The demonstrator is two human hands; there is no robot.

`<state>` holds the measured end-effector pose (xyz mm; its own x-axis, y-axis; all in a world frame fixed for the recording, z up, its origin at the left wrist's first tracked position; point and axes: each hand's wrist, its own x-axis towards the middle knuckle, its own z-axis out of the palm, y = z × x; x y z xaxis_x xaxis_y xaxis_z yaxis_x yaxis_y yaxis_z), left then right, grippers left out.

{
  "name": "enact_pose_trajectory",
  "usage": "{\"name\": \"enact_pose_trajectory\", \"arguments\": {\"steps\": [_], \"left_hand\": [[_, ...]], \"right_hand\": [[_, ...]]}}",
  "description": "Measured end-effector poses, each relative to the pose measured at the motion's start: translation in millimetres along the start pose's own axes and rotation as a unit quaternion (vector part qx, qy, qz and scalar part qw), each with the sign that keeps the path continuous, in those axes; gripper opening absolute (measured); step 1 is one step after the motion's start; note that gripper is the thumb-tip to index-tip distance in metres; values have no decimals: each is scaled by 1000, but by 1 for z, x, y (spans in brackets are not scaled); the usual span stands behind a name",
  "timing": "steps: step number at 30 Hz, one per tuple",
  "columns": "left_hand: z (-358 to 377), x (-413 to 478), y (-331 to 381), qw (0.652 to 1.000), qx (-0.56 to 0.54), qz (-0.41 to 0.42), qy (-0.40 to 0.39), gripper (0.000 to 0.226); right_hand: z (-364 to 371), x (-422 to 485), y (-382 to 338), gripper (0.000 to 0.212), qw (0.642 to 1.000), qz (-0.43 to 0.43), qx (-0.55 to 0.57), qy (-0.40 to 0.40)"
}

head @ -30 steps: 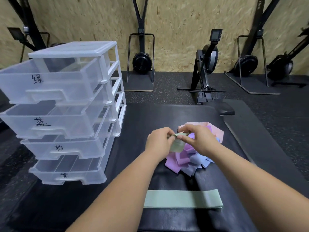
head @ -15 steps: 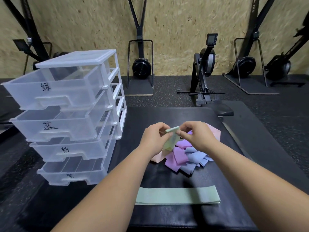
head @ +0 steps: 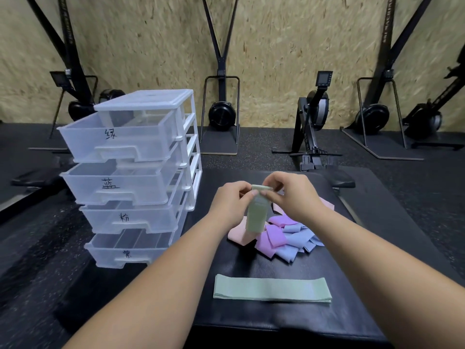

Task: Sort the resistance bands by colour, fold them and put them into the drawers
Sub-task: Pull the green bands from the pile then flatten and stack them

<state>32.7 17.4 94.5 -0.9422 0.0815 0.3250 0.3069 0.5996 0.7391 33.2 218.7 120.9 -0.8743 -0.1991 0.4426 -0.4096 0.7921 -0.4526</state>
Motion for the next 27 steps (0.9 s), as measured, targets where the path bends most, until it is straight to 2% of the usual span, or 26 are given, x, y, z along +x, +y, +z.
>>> {"name": "enact_pose_trajectory", "arguments": {"steps": [3,5,8,12,19,27], "left_hand": [[-2,-10,0,1000,-30,6,-7,11],[-3,-19,-1,999,-45,1,-8,9],[-4,-34,-8,999,-32,-10,-25,5],[0,-57,-20,998,3,-29,-56,14],[-5,-88,-48,991,5,-61,-115,9],[-13,-115,-79,984,17,-121,-126,11]], "right_hand": [[-1,-4,-11,11,997,-5,-64,-33],[-2,-8,-19,8,997,-4,-71,-23],[-7,-15,-27,4,1000,-11,-21,12],[-21,-27,-30,6,996,12,83,43],[-30,-67,16,8,975,140,143,98],[0,-148,87,16,930,294,208,70]]}}
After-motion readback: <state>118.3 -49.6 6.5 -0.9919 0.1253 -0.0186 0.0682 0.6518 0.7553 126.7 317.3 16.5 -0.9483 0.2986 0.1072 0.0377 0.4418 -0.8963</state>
